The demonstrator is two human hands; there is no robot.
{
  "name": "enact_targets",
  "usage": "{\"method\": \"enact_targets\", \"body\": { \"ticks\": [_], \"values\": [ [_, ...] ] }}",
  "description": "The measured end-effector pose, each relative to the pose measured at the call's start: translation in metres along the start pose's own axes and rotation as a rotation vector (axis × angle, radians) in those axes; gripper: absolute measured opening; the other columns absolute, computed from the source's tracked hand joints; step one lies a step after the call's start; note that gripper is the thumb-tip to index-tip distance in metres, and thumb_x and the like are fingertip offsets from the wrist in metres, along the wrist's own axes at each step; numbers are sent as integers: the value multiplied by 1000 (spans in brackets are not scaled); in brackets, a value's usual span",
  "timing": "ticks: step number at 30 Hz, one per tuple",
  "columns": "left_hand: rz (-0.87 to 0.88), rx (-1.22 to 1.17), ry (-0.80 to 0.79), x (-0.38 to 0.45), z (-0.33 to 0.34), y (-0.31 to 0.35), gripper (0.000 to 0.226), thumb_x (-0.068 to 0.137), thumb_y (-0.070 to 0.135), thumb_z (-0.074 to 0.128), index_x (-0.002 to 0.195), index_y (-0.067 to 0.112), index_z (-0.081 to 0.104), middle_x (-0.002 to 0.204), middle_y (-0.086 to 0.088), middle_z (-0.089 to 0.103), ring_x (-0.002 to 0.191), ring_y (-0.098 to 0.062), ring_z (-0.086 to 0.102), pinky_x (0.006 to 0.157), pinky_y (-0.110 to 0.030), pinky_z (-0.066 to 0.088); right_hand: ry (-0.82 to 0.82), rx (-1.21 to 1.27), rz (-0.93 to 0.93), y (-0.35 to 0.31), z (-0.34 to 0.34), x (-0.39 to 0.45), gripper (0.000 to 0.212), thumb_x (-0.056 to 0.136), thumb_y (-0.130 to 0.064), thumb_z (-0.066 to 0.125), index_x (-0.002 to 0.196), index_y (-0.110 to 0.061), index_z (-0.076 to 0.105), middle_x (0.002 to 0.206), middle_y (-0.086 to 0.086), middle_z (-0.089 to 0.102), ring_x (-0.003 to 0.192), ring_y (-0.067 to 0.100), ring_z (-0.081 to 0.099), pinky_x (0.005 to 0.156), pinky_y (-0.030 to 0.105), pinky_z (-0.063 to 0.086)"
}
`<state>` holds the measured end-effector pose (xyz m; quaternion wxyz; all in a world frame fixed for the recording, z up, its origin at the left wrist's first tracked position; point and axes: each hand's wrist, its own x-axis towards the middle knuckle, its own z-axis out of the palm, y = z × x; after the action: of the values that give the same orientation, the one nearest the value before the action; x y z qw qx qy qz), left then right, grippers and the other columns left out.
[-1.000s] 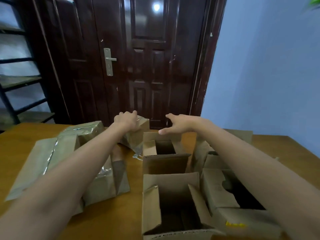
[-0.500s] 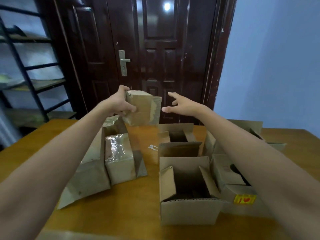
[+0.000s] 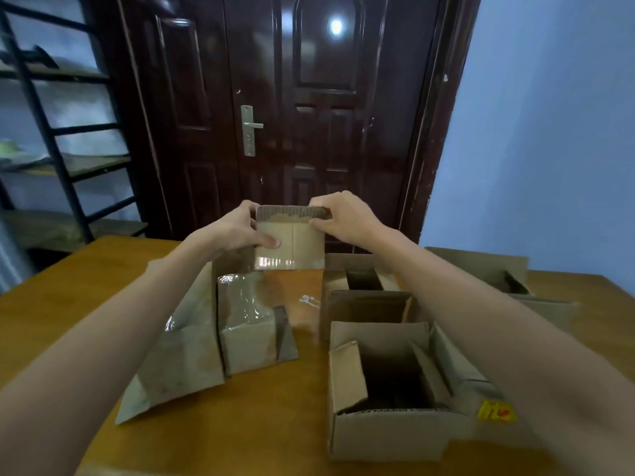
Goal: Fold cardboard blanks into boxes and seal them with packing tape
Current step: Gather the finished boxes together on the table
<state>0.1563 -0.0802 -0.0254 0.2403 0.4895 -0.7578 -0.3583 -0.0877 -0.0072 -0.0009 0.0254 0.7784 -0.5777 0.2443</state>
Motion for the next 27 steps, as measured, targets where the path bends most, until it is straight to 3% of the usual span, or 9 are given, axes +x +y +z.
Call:
{"method": "enact_targets", "body": {
  "ticks": [3,8,12,16,18,22,27],
  "values": [
    [58,97,31,9,6,1,81,73,24,95,139,24,48,116,0,64,103,-15,64,87,-32,53,6,-93,-52,-1,8,1,8,96,-29,65,89,-30,68,75,-9,68,74,14,65,69,43,59],
    [132,170,68,16,10,-6,47,71,23,96,107,24,65,100,-1,72,91,-17,68,77,-30,55,0,-212,-101,11,22,-1,11,96,-35,65,87,-31,61,77,-12,64,74,14,63,66,43,58],
    [180,226,109,21,7,2,46,73,21,95,106,19,63,97,2,67,83,-15,66,71,-30,55,37,-221,-123,17,20,5,16,94,-34,67,84,-35,55,78,-14,63,75,13,61,64,41,57],
    [163,325,132,36,7,-1,44,70,23,96,94,16,60,98,0,67,89,-20,68,75,-36,58,-48,-351,-152,18,27,14,7,93,-33,65,93,-27,64,92,-9,66,84,18,63,65,43,58],
    [155,400,96,41,18,-8,35,71,21,94,84,20,62,95,3,68,95,-21,68,76,-33,55,-151,-427,-154,18,37,15,6,92,-32,66,95,-27,64,94,-7,65,85,19,63,66,42,58],
    [169,629,-77,45,40,-17,25,76,30,89,73,30,65,89,9,68,91,-19,66,80,-42,59,-341,-459,-71,18,56,14,6,93,-28,68,95,-29,62,94,-3,59,88,23,60,64,35,48],
    [186,711,-166,43,33,-7,20,76,34,91,75,32,71,91,7,72,89,-16,67,80,-41,60,-410,-442,-76,12,61,16,10,91,-38,71,96,-29,72,90,-3,62,88,23,62,55,30,41]
  ]
}}
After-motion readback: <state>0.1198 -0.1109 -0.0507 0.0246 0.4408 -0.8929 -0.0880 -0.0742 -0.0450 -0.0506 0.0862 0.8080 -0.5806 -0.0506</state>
